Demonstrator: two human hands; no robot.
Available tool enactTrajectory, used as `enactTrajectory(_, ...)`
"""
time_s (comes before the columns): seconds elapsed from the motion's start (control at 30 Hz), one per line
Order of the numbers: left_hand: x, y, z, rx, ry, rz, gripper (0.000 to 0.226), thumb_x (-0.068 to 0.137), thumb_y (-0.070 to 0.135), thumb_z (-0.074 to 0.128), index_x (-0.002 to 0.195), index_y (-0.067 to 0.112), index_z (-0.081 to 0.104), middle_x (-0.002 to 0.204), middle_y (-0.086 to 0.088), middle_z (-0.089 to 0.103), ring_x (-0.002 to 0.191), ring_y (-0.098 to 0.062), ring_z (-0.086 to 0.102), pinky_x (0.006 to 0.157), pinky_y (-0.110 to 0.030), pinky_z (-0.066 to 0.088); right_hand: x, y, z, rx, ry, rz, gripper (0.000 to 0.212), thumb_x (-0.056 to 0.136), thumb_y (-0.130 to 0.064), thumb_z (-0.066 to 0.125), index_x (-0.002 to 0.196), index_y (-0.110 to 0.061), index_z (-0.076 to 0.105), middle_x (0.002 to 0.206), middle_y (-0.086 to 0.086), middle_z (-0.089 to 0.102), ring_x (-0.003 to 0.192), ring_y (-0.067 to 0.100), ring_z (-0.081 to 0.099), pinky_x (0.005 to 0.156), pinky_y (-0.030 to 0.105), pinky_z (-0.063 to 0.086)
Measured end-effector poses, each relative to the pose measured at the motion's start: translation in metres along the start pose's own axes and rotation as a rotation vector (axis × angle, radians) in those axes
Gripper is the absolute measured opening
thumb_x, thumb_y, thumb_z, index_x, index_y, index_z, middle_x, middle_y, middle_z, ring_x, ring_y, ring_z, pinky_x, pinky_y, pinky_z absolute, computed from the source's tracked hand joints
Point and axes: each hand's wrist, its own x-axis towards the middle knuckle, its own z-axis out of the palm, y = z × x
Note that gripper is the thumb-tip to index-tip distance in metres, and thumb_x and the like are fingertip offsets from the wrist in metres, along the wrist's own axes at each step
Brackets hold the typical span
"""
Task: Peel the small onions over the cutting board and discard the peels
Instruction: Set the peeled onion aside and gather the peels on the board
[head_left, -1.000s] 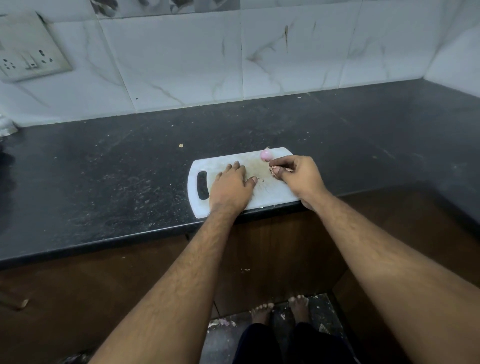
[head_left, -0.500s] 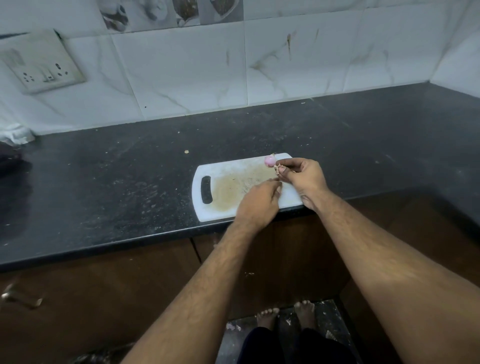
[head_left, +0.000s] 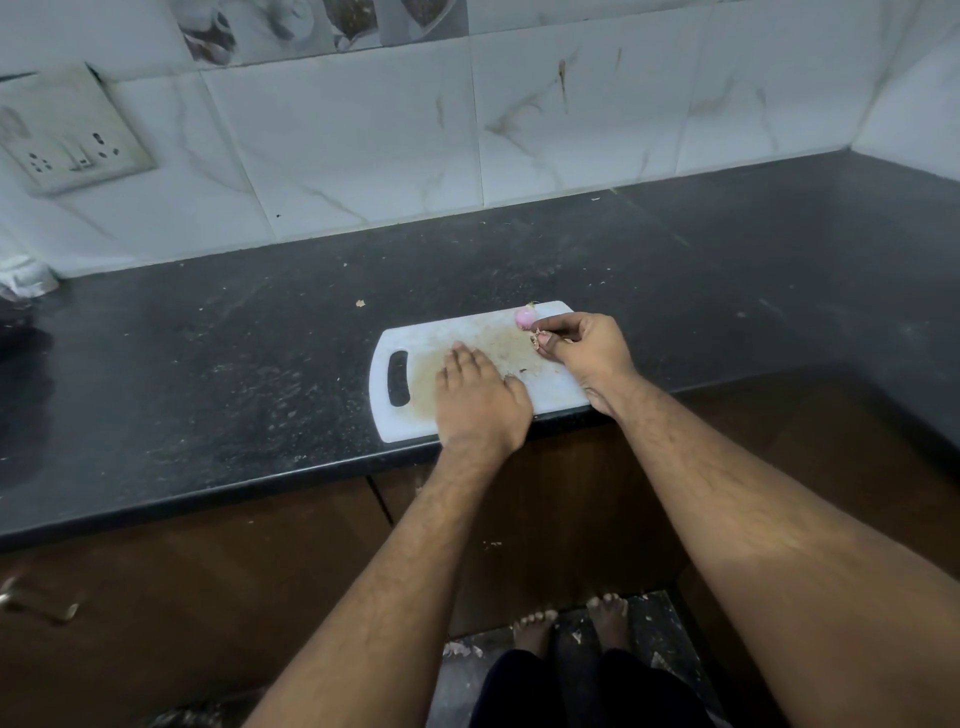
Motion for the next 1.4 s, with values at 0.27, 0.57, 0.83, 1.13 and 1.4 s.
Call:
enactTrajectory(0.27, -0.010, 0.040, -0.008, -0.578, -0.008, 0.143, 0.062, 0.097, 0.034, 0.025, 0.144, 0.000, 0.046, 0.149, -0.021, 0.050, 0.140, -0.032, 0.045, 0.118, -0.042, 0.033, 0.003, 0.001, -0.003, 0.226, 0.003, 0.072, 0.016, 0.090, 0.006, 0.071, 0.091, -0.009, 0.077, 0.089, 0.010, 0.078, 0.081, 0.016, 0.073, 0.084, 0.027, 0.062)
enactTrajectory(0.57, 0.027, -0.007, -0.016, -0.011, 0.039, 0.181, 0.107, 0.059, 0.097, 0.052, 0.125, 0.013, 0.054, 0.128, -0.008, 0.050, 0.118, -0.027, 0.046, 0.099, -0.043, 0.039, 0.000, -0.001, -0.006, 0.267, 0.053, 0.100, 0.013, 0.088, 0.003, 0.075, 0.095, -0.008, 0.076, 0.101, 0.013, 0.078, 0.095, 0.020, 0.076, 0.083, 0.024, 0.060)
enactTrajectory(0.83, 0.057, 0.002, -0.010, 0.071, 0.144, 0.132, 0.110, 0.068, 0.099, 0.032, 0.131, 0.011, 0.051, 0.134, -0.011, 0.051, 0.123, -0.032, 0.046, 0.095, -0.049, 0.042, 0.001, -0.002, -0.006, 0.236, 0.056, 0.077, 0.014, 0.089, 0.003, 0.073, 0.093, -0.010, 0.076, 0.092, 0.007, 0.078, 0.083, 0.013, 0.073, 0.078, 0.023, 0.061)
enactTrajectory(1.13, 0.057, -0.019, -0.010, -0.301, 0.280, 0.203, 0.035, 0.107, 0.040, 0.034, 0.090, 0.017, 0.055, 0.100, -0.008, 0.061, 0.106, -0.032, 0.054, 0.088, -0.047, 0.044, 0.000, 0.003, -0.005, 0.149, 0.106, -0.001, 0.015, 0.090, 0.003, 0.073, 0.096, -0.010, 0.077, 0.099, 0.009, 0.078, 0.092, 0.014, 0.074, 0.082, 0.020, 0.060)
enactTrajectory(1.4, 0.055, -0.032, -0.007, -0.297, -0.021, 0.533, 0.072, 0.085, 0.064, 0.058, 0.143, 0.022, 0.055, 0.141, 0.005, 0.056, 0.127, -0.015, 0.052, 0.110, -0.042, 0.039, 0.001, 0.004, -0.005, 0.059, 0.092, -0.011, 0.015, 0.090, -0.001, 0.074, 0.096, -0.014, 0.079, 0.101, 0.005, 0.079, 0.099, 0.016, 0.075, 0.085, 0.024, 0.060)
